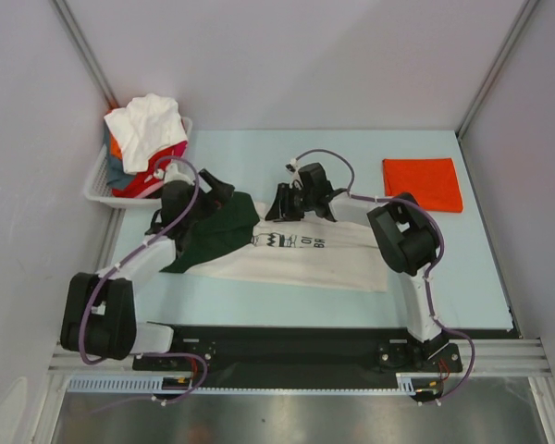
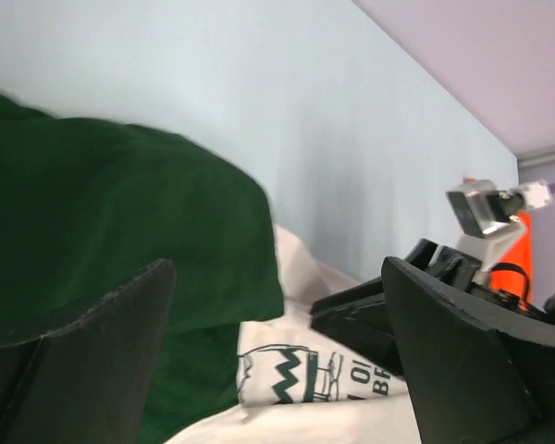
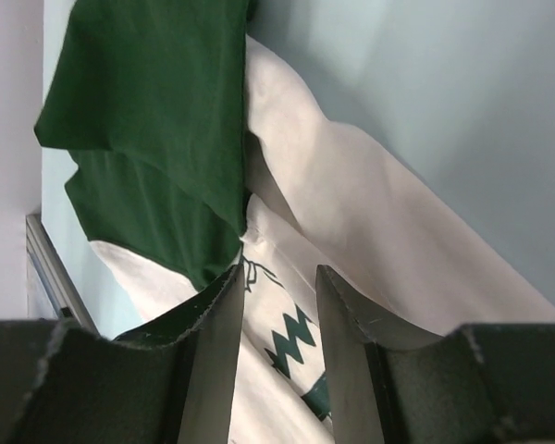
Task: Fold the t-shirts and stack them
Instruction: Fold the tshirt
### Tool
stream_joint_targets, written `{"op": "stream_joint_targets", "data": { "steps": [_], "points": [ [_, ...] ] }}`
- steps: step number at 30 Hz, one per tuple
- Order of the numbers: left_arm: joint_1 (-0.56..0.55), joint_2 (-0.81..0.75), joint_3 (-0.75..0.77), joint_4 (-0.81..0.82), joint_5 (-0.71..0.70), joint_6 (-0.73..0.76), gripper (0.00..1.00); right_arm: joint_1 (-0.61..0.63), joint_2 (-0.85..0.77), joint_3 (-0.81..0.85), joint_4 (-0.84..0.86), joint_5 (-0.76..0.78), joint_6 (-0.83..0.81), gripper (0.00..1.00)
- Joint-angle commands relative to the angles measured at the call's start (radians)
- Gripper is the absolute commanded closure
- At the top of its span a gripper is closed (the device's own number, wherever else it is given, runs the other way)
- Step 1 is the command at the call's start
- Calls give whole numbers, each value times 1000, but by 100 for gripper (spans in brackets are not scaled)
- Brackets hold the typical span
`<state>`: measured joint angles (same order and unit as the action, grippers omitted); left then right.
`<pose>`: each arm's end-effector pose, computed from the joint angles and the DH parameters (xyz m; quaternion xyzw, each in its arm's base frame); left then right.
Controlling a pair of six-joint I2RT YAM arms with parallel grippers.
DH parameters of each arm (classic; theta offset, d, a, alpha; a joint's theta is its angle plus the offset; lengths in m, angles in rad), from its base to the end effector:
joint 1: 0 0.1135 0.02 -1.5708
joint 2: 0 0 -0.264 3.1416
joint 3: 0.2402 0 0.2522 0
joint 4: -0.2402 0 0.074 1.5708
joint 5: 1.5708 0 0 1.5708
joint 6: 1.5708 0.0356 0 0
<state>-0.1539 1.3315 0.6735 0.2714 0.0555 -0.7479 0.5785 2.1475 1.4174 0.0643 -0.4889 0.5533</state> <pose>0.2857 -0.0463 0.2263 -0.2279 0.7977 -0.2638 0.4921 0.3839 0.2706 0.1510 -0.1168 0.8712 0.4112 0.2414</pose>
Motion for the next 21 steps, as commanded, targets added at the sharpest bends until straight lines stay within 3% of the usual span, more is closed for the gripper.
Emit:
{"op": "stream_joint_targets", "data": {
  "steps": [1, 7, 13, 21],
  "points": [
    [-59, 55, 122, -145, -80, 50, 0, 4, -17, -28, 5, -48, -65, 58],
    [-99, 273, 333, -308, -37, 53, 0, 15, -53, -63, 26, -161, -78, 58],
    [-160, 314, 377, -327, -52, 81, 5, -20, -124, -113, 38, -94, -93, 58],
    [-208, 351, 391, -333, -49, 124, 28, -66, -109, -101, -7, -60, -114, 57]
  ]
}}
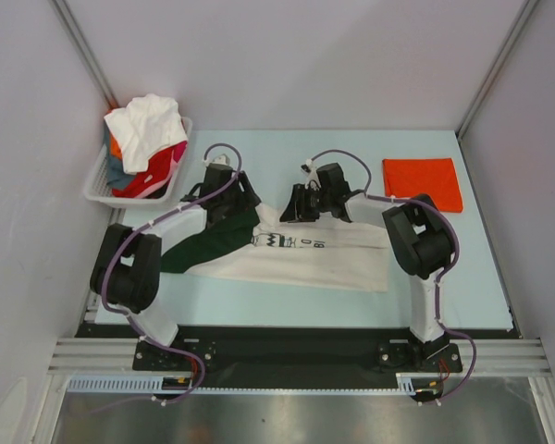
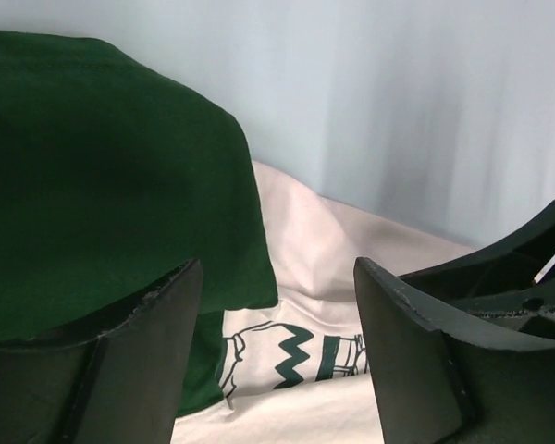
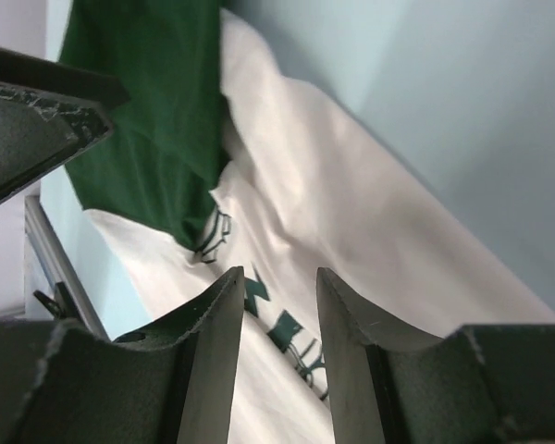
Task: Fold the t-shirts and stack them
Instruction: Fold the tshirt
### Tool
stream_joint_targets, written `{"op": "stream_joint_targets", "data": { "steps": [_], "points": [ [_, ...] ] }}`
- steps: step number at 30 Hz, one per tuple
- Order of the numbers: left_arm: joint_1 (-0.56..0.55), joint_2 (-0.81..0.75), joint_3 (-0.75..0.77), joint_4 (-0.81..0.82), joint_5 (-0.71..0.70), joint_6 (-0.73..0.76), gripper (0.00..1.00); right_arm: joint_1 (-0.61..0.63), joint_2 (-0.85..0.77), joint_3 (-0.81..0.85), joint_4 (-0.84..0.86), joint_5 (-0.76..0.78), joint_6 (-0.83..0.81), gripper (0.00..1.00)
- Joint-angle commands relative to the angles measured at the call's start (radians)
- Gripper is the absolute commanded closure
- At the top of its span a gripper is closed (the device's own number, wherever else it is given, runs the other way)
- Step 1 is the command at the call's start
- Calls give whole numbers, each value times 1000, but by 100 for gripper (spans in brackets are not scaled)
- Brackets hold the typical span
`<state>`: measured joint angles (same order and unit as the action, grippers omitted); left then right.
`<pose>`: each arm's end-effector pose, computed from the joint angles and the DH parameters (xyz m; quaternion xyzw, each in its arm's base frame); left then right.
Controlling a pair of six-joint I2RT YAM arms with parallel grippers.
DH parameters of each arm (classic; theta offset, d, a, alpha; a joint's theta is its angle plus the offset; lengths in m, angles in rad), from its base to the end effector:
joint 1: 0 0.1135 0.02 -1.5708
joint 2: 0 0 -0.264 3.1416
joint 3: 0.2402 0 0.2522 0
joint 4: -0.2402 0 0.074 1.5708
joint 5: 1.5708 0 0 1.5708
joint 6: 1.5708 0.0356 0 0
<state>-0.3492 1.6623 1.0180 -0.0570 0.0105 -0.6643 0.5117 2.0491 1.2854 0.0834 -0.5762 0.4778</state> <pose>0.3379 -0.1234 0.2065 -0.1401 0.8961 -0.2086 0.3659 0.3747 0.2327 0.1565 -0.1370 0.8631 0.4217 0.2417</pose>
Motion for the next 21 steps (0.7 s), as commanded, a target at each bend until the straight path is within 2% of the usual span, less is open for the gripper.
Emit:
{"op": "stream_joint_targets", "data": {
  "steps": [1, 6, 10, 14, 21],
  "points": [
    [-17, 37, 57, -6, 5, 45, 30, 4, -3, 35, -43, 30, -42, 57],
    [-25, 88, 106, -24, 49, 58, 35, 17, 6, 13, -66, 19, -50, 59],
    [-42, 117, 152, -62, 62, 69, 36, 45, -70, -53, -108, 12, -64, 59],
    [-54, 143, 194, -98, 68, 89, 36, 56, -168, -144, -93, -63, -42, 60],
    [-106, 163, 251, -147, 63, 123, 38, -13, -265, -192, -108, -1, -19, 59]
  ]
}}
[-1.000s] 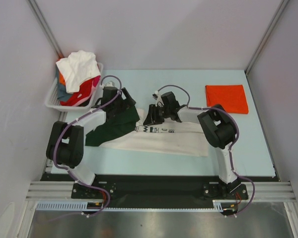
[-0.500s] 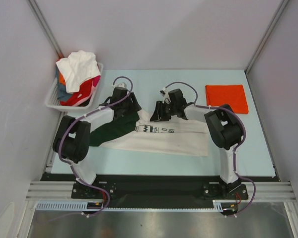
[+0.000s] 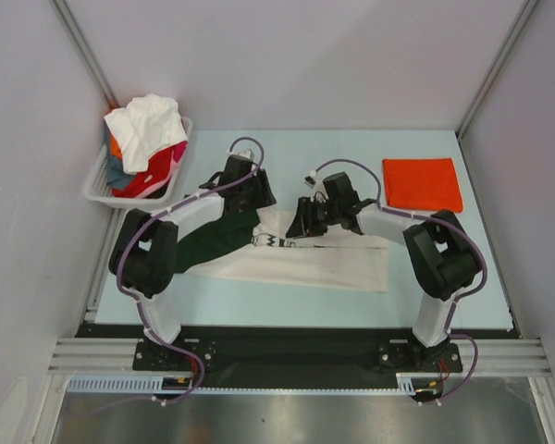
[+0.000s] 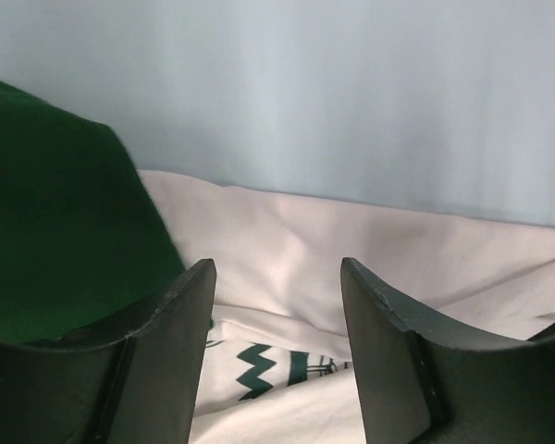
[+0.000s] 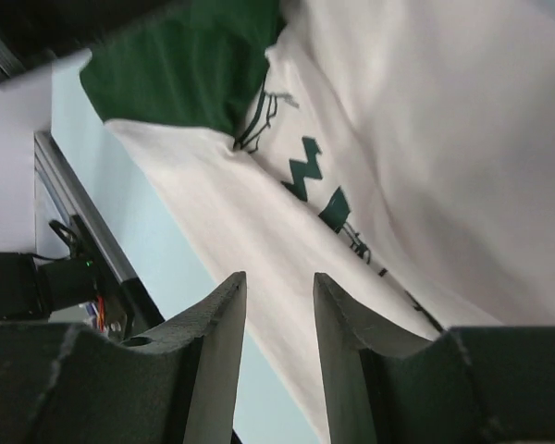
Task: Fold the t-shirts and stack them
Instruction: Fold the tshirt
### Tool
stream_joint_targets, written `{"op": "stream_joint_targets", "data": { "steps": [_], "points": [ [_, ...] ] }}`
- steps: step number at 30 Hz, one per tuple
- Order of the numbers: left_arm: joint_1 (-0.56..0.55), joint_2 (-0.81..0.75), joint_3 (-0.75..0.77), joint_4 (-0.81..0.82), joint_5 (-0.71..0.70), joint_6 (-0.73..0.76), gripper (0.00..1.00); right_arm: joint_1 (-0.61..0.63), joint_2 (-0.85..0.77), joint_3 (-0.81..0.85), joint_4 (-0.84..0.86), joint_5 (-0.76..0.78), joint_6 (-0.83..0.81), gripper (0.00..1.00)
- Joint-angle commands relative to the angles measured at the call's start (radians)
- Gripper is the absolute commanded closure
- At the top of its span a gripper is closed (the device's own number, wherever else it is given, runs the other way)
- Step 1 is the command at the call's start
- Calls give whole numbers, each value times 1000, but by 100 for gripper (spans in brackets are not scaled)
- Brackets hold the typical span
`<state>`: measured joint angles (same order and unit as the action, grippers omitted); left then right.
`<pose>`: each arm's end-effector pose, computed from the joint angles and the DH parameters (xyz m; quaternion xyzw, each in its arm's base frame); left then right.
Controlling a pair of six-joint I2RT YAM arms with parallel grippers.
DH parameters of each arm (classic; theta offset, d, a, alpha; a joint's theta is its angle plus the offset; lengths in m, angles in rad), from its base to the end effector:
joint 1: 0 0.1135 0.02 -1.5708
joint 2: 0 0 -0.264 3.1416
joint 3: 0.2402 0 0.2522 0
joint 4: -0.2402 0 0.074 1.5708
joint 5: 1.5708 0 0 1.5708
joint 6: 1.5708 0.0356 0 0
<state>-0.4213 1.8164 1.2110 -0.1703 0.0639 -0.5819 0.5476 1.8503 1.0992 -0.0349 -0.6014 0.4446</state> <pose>0.3622 -0.1648 0.2028 -0.0616 0.9196 -0.2119 0.3251 0.3190 0.2181 0.1708 -0.1585 0.8755 0.4145 0.1909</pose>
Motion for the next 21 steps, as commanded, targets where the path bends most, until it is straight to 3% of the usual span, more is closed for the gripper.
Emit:
{"op": "stream_joint_targets", "data": {
  "steps": [1, 5, 12, 16, 21],
  "points": [
    [-42, 8, 64, -38, 8, 43, 38, -72, -74, -12, 9, 40, 13, 59],
    [-74, 21, 68, -41, 23, 43, 40, -115, -71, -12, -54, 162, -43, 59],
    [-90, 84, 67, -47, 53, 16, 48, -110, -37, -57, -103, 216, -66, 62],
    [-53, 70, 2, -20, 57, -21, 51, -104, -106, -158, -123, 233, -73, 64],
    [-17, 47, -43, -52, 19, -4, 52, -118, -311, -278, -174, 270, -83, 65]
  ]
}}
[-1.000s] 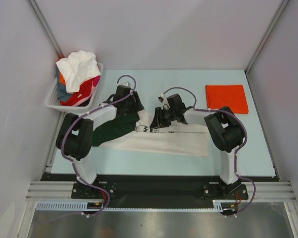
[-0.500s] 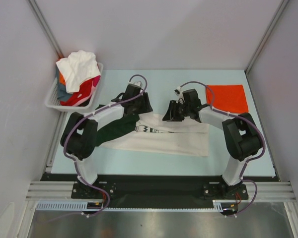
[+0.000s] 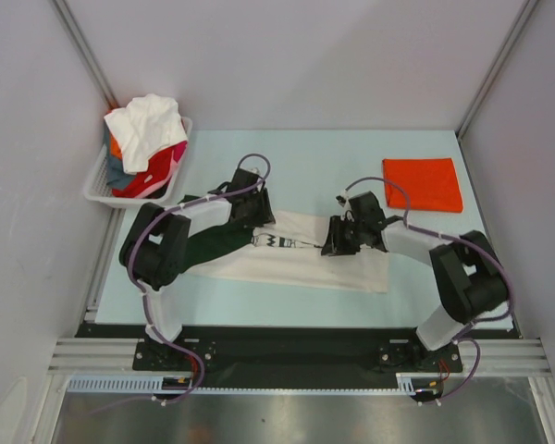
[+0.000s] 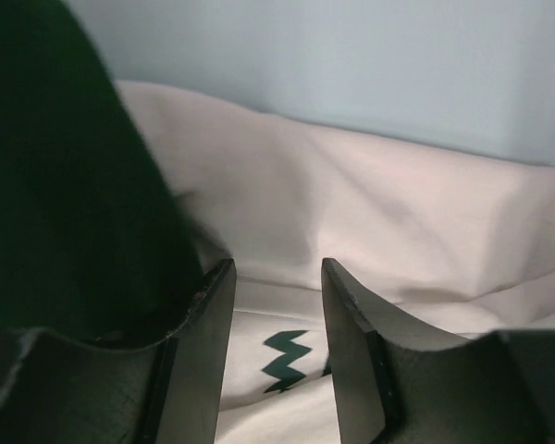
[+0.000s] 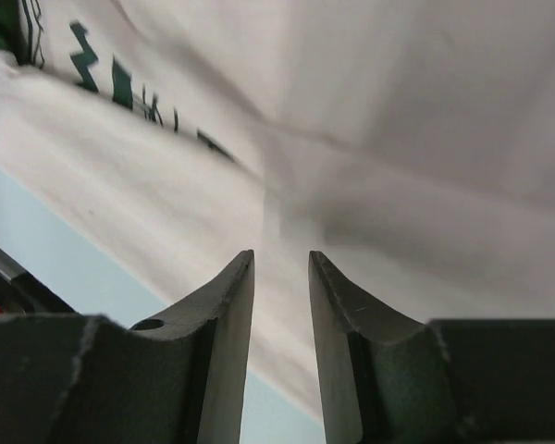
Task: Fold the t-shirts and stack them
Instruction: Fold the tshirt
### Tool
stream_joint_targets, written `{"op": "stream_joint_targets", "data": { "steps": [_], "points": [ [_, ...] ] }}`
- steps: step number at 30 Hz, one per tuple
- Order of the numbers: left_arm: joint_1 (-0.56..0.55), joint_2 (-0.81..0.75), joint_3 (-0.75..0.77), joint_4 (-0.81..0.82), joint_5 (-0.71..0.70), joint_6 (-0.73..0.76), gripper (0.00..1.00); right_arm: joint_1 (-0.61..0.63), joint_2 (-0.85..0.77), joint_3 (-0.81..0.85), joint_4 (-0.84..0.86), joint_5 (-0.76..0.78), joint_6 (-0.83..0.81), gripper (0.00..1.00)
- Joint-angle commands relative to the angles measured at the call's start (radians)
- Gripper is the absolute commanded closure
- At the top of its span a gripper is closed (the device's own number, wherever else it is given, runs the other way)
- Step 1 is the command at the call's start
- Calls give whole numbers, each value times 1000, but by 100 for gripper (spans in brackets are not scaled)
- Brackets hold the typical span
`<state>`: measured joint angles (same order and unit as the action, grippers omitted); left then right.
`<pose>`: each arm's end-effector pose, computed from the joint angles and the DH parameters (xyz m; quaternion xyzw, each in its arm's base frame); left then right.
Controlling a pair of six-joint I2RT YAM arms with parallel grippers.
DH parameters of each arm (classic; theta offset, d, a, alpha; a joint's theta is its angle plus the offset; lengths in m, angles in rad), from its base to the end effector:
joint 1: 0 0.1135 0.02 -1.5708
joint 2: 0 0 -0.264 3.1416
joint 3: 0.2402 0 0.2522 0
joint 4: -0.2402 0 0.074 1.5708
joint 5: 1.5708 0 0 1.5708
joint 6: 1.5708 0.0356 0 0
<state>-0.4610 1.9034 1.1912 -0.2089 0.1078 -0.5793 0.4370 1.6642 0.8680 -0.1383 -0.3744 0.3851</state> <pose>0.3539 -0.1800 0.1613 -0.0388 0.9457 -0.2027 0.2512 0.2867 0.1483 0.1571 -0.0824 0.9314 0.2848 0.2111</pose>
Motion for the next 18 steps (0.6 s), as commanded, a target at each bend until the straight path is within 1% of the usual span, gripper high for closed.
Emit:
{"op": "stream_joint_targets", "data": {
  "steps": [1, 2, 3, 5, 7, 9, 10, 11, 12, 13, 18],
  "points": [
    [27, -53, -34, -15, -34, -5, 52, -15, -157, -63, -87, 51, -22, 65],
    [30, -59, -45, -15, -43, -5, 53, -27, -214, -75, -95, 55, -19, 65],
    [31, -67, -62, -17, -49, -4, 53, -46, -236, -78, -107, 61, -14, 65],
    [30, -89, -83, -11, -43, 1, 54, -67, -270, -70, -113, 104, -5, 65],
    [28, -96, -94, -6, -30, 7, 56, -89, -262, -51, -125, 175, -2, 64],
    [24, -110, -107, -4, -25, 10, 57, -90, -216, 6, -142, 238, 0, 64],
    [22, -115, -113, -6, -26, 15, 58, -89, -196, 29, -162, 302, -3, 65],
    [22, -127, -120, -4, -30, 13, 59, -89, -178, 51, -173, 334, -3, 66],
    [21, -132, -134, -3, -30, 15, 60, -89, -132, 92, -197, 365, -6, 66],
    [21, -139, -140, -3, -31, 19, 60, -86, -115, 109, -208, 432, -6, 67],
    [18, -171, -183, -1, -19, 36, 61, -73, -14, 190, -266, 557, -20, 68]
  ]
}}
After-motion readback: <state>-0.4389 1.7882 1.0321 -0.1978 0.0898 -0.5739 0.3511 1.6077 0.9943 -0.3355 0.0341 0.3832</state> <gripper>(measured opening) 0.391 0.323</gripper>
